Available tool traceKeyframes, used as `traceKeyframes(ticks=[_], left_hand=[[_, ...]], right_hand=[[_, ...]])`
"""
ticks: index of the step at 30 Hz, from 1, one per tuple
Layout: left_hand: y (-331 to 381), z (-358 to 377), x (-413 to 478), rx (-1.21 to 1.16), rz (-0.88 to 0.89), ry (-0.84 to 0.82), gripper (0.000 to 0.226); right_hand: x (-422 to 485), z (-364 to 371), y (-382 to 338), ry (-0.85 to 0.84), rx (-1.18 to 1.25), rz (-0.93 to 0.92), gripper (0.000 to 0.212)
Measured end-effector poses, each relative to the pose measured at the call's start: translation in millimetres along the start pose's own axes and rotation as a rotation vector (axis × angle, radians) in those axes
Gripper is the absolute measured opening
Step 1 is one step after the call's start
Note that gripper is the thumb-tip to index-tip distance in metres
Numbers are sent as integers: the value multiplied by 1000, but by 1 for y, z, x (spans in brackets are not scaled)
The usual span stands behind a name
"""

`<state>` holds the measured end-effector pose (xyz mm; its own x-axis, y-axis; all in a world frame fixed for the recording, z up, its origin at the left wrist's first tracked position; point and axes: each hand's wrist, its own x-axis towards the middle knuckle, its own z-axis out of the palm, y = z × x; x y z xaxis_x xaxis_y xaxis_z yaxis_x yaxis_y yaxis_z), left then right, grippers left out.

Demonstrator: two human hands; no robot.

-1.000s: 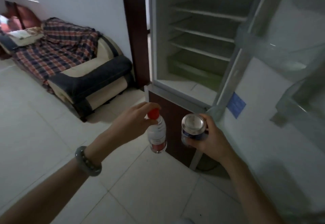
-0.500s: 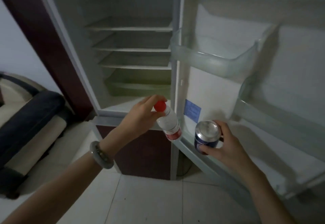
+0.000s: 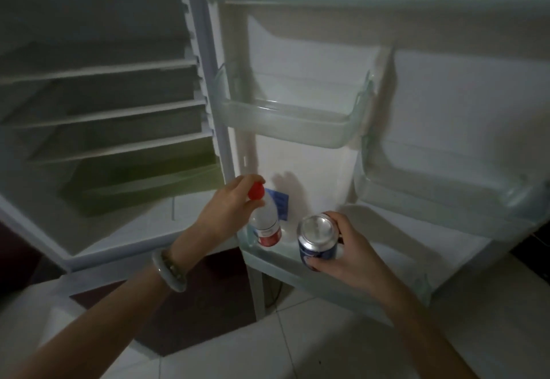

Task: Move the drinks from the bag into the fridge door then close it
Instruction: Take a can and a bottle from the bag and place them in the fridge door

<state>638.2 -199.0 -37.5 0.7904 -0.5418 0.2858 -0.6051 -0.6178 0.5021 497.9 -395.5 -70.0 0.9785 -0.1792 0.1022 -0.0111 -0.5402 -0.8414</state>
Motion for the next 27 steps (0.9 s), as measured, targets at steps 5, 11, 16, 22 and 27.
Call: traceKeyframes(ticks=[5, 11, 16, 22, 27], left_hand=[[-27, 12, 9, -33, 29, -101, 36], [-46, 20, 15, -58, 117, -161, 37], [-54, 19, 26, 31, 225, -167, 31], [-55, 9, 21, 144, 422, -112, 49], [-44, -7, 19, 137, 596, -52, 55]], right_hand=[[-4, 18, -11, 111, -24, 53, 61], [-4, 35, -29, 194, -57, 115, 64], [-5, 43, -45, 236, -35, 158, 61], [-7, 45, -79, 295, -63, 115, 61], [-14, 28, -122, 266, 14, -22, 68]])
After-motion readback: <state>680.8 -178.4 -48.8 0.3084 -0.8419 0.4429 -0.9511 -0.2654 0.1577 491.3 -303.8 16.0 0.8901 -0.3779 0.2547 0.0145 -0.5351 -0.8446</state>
